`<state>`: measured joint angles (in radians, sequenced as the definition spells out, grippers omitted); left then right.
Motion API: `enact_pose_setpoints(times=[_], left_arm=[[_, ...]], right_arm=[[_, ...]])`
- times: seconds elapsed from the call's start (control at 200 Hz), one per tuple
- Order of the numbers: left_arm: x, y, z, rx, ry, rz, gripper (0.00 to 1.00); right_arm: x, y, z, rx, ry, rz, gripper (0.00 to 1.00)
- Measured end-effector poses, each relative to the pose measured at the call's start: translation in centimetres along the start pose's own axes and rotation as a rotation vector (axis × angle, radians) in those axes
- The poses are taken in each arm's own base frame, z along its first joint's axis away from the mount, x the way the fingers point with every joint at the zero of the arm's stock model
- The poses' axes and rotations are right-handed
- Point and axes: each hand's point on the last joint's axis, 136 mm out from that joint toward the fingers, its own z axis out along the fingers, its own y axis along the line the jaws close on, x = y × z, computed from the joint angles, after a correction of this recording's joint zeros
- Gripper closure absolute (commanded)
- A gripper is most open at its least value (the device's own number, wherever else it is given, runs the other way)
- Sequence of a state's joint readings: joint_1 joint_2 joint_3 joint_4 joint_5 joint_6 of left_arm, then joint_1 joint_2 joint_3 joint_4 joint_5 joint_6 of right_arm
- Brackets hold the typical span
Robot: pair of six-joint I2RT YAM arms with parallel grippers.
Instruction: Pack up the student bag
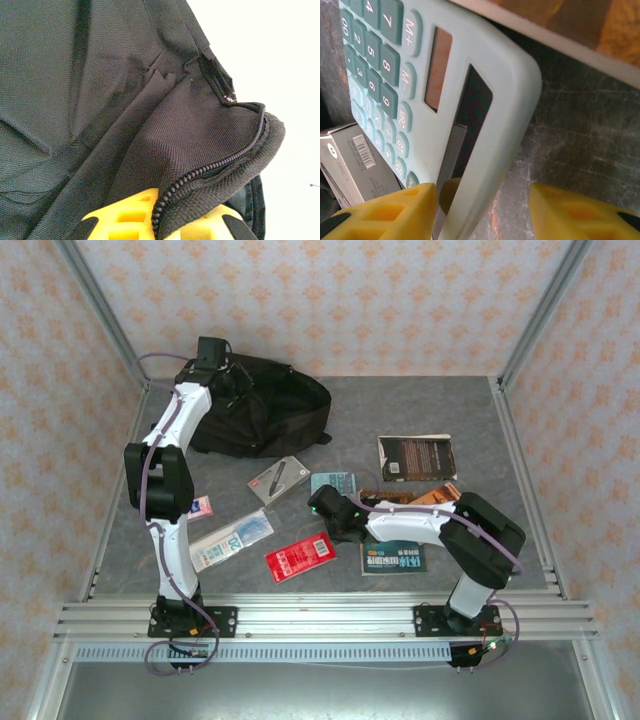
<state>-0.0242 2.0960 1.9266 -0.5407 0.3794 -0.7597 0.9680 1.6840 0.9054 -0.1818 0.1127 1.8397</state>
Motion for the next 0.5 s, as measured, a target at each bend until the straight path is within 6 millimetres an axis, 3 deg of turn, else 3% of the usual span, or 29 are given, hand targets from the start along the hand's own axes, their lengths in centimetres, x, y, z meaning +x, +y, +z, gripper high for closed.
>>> enact_pose_setpoints(times=[0.11,0.275,0.5], left_arm=[[0.1,-0.1,0.0,0.005,0.005,-0.004,1.00],[0.1,-0.1,0.0,0.007,0.007,-0.007,1.00],[0.1,-0.1,0.0,0.008,0.007,-0.008,1.00]], right_arm=[[-0.5,0.2,0.0,-0.013,-0.026,0.000,0.52],[-1.0,0.6,0.1,-0.033,-0.048,0.010,0.64],[-1.3,1.3,0.8,-0.060,-0.047,0.037,0.70]])
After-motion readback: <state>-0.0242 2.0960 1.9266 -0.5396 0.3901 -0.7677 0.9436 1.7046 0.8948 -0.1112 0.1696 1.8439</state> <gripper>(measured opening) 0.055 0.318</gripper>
